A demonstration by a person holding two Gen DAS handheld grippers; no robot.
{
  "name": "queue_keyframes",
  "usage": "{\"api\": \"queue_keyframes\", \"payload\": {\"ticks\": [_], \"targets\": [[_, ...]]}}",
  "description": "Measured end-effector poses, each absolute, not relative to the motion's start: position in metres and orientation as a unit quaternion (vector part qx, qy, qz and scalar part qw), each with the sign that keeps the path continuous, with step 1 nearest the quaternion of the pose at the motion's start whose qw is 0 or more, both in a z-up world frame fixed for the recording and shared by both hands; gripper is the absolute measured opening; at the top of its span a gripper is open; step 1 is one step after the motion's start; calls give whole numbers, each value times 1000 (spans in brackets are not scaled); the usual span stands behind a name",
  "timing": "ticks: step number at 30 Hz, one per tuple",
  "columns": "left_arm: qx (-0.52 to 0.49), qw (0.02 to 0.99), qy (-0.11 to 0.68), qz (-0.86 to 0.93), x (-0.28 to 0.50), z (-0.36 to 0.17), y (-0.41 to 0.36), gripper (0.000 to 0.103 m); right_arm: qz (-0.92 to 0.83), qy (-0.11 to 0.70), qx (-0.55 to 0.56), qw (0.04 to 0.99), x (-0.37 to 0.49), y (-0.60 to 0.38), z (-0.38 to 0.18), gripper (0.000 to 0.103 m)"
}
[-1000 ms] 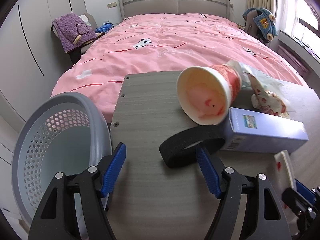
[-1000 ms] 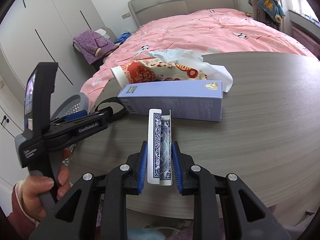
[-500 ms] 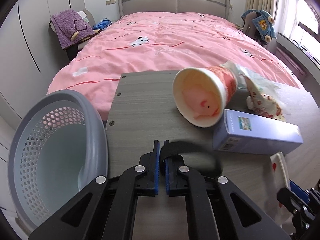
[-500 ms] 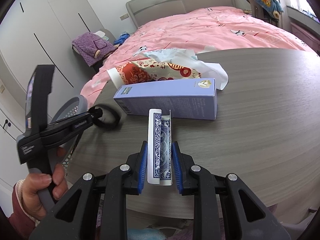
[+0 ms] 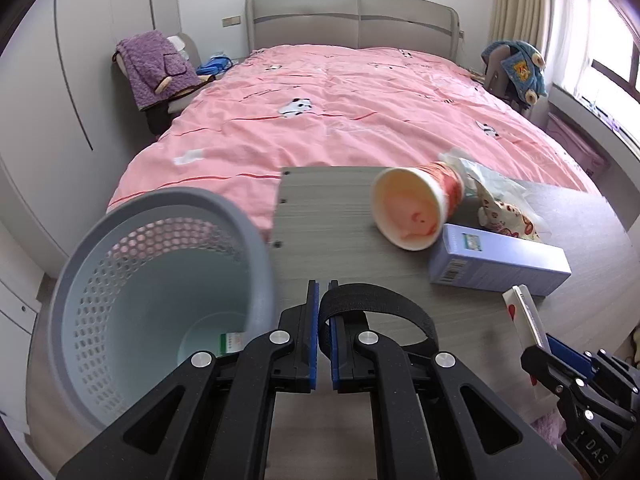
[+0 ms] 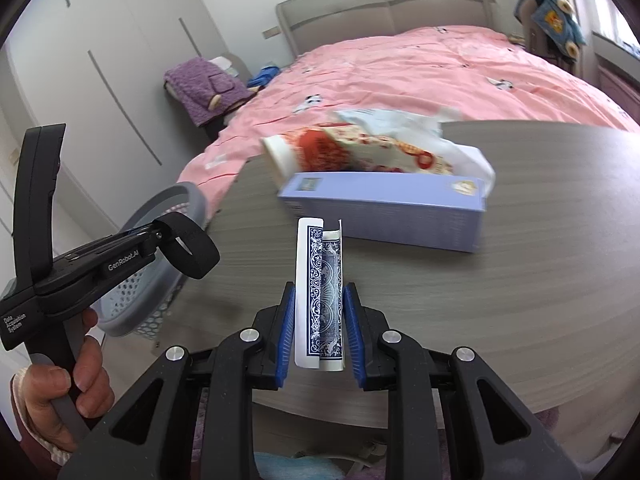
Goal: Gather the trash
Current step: 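Carry the card pack and black band over the grey basket with both grippers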
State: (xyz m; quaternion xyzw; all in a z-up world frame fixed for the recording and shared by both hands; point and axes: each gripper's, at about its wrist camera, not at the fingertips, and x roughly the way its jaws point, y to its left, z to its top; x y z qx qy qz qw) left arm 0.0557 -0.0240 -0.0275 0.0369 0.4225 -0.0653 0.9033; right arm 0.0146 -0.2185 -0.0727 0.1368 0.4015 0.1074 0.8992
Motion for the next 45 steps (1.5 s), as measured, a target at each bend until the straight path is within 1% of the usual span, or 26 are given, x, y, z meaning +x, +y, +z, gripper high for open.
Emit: {"api": "queue_keyframes", "payload": {"ticks": [11, 21, 29, 36, 38, 41, 44, 45], "targets": [[7, 914, 406, -7, 42, -10, 58, 5, 175, 397, 98, 896, 34, -145, -56, 24], [-26, 907, 418, 46, 47, -23, 125, 5, 231, 406, 61, 882, 67, -78, -54, 24], [-46, 896, 436, 63, 58, -40, 152, 5, 264, 418, 42, 868, 92, -44, -60, 24], [-42, 892, 444, 74, 65, -50, 158, 5, 276, 426, 34, 861, 109, -24, -65, 24], [-43, 891, 446, 78, 66, -52, 161, 6, 277, 427, 32, 860, 111, -21, -66, 26], [-49, 889, 449, 79, 69, -55, 164, 11, 277, 428, 32, 859, 114, -19, -67, 26], [-48, 889, 449, 82, 70, -55, 165, 23, 277, 428, 32, 860, 115, -19, -67, 26], [-47, 889, 448, 83, 69, -55, 165, 33, 277, 429, 31, 860, 116, -18, -67, 27]]}}
